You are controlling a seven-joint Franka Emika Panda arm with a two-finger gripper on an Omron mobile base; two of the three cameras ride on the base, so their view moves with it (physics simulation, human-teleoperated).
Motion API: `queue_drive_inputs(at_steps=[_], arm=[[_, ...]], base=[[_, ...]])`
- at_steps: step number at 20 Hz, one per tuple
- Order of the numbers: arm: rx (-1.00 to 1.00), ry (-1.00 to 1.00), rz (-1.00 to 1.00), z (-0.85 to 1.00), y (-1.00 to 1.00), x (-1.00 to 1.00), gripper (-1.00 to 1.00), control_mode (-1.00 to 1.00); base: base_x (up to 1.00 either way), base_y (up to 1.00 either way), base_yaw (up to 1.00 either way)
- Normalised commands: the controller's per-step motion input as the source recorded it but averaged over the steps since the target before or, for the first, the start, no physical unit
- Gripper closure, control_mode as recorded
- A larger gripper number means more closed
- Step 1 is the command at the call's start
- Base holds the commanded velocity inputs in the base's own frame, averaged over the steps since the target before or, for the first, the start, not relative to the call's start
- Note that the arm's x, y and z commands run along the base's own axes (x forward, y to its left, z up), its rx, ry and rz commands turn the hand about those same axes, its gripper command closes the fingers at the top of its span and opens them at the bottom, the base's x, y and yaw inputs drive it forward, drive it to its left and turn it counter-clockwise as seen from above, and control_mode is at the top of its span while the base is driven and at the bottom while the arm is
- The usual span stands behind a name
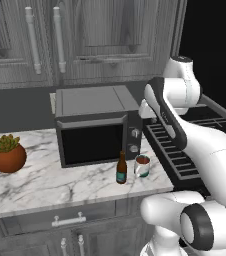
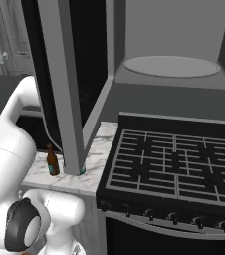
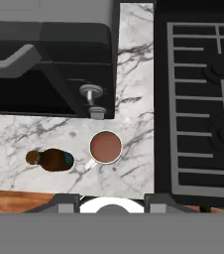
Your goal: Place the microwavable item in the microwave. Then, close the microwave door and press the start button.
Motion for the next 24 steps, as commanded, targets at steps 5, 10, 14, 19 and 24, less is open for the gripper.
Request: queue_drive_inputs(at_steps=[5, 10, 14, 19, 24], arm=[[0.01, -0.03, 0.0, -0.02, -0.03, -0.25, -1.0, -1.0], [0.08, -0.13, -0.25, -0.46, -0.11, -0.96, -1.0, -1.0], [0.05, 0.03, -0.6, -0.73, 0.22, -0.66, -1.0, -1.0], [0.09, 0.08, -0.55, -0.74, 0.41, -0.16, -1.0, -1.0], [0.11, 0.09, -0.33, -0.6, 0.25, 0.0, -1.0, -1.0]], base=[[0.0, 0.0, 0.0], [0.0, 0.0, 0.0], [0.0, 0.0, 0.0], [0.0, 0.0, 0.0], [0.0, 0.0, 0.0]])
